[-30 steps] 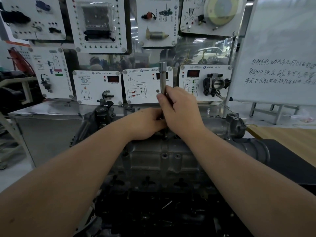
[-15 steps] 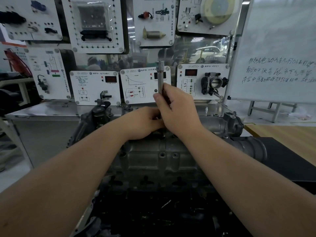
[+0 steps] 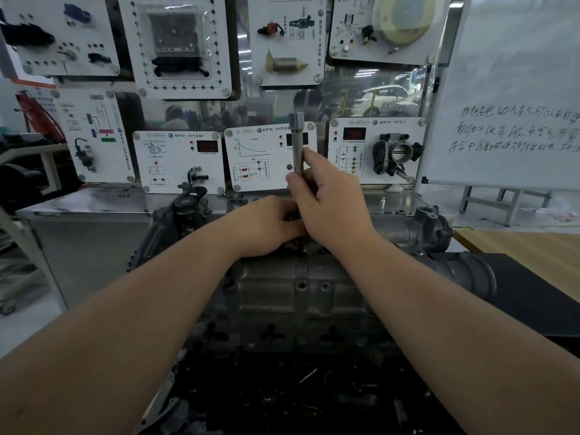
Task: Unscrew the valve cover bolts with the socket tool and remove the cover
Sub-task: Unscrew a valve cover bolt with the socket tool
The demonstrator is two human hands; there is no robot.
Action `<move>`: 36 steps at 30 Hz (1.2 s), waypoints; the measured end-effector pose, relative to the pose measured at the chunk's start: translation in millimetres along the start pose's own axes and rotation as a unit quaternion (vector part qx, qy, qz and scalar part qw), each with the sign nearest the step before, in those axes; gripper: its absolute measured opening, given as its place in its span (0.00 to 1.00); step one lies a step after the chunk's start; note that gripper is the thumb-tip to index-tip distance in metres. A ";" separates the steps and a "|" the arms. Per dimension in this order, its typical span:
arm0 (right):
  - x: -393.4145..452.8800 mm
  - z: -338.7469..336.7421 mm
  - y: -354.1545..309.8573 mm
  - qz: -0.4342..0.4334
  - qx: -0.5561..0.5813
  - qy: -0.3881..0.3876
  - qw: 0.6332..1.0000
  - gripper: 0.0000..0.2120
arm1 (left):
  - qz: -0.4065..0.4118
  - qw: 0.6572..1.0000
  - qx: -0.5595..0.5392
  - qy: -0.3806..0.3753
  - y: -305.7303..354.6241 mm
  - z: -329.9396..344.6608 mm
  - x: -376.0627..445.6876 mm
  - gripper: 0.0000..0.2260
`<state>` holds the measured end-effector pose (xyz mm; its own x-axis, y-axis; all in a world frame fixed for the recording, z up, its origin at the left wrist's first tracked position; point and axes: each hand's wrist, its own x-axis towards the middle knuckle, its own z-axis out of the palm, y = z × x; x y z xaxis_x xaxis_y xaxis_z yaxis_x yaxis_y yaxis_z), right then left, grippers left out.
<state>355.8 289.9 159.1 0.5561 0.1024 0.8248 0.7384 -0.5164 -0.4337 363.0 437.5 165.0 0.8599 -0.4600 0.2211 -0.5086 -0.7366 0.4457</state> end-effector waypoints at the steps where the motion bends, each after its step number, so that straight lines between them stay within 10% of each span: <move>1: 0.2 -0.9 0.0 0.003 -0.005 -0.009 1.000 0.11 | -0.002 1.000 -0.007 -0.002 -0.1 0.1 -0.6 0.03; 18: 2.5 -1.0 0.8 0.007 -0.018 -0.008 1.000 0.09 | -0.007 1.000 -0.011 0.010 1.9 1.3 -0.9 0.07; 24: -0.1 -3.2 -0.8 0.048 0.036 -0.043 0.997 0.29 | 0.002 1.000 0.001 -0.009 -2.2 0.7 -2.1 0.15; 31: 1.3 -0.6 1.9 -0.027 -0.024 0.004 0.999 0.06 | 0.010 1.000 0.011 0.007 0.5 0.9 -1.0 0.02; 36: 0.1 -1.0 1.2 -0.023 -0.036 0.001 0.999 0.08 | -0.008 1.000 -0.021 0.014 2.9 0.9 -2.5 0.07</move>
<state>356.3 288.4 159.0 0.5210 0.1270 0.8441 0.7344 -0.5706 -0.3675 359.4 436.1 165.0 0.8693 -0.4339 0.2367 -0.4927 -0.7228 0.4846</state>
